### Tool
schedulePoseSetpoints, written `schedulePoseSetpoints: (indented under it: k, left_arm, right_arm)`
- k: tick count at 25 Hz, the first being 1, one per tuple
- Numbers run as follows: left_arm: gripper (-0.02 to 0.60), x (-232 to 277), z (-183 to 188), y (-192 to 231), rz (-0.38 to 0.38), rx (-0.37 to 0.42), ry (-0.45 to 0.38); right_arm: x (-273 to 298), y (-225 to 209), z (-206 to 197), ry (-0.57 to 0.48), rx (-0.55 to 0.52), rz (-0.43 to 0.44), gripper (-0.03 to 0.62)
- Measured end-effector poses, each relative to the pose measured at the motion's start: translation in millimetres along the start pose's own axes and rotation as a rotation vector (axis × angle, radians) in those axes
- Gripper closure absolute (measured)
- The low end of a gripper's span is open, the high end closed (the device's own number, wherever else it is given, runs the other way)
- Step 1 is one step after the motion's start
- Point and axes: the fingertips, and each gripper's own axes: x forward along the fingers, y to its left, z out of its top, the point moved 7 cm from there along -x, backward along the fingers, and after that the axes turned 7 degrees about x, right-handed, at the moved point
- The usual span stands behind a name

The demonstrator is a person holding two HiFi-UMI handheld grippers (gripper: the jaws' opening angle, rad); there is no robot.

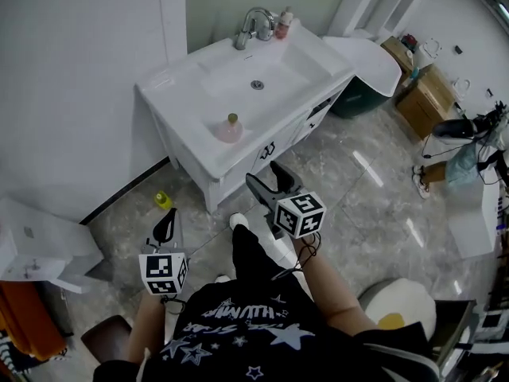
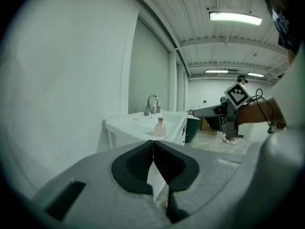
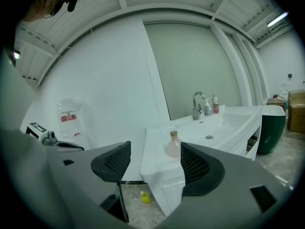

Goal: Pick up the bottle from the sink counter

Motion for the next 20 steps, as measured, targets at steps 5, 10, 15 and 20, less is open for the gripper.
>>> schedulePoseSetpoints:
  k: [5, 10, 15, 20]
  left_arm:
    - [0.565, 48, 5, 14, 0.035, -0.001, 0.041]
    - [0.565, 101, 27, 23, 0.074, -0.016, 0.072]
    - [0.565, 139, 39, 30, 0.111, -0.029, 0.119]
    - [0.565, 167, 40, 43, 0.138, -0.051, 0.144]
  right_arm:
    - [67, -38, 15, 0.049, -0.052, 0.023, 0.296]
    - [132, -67, 28, 0.122, -0.102, 0.086, 0.303]
    - [185, -82, 26, 0.213, -0.167, 0.170, 0.303]
    - [221, -87, 24, 0.279, -0.219, 0.252, 0.299]
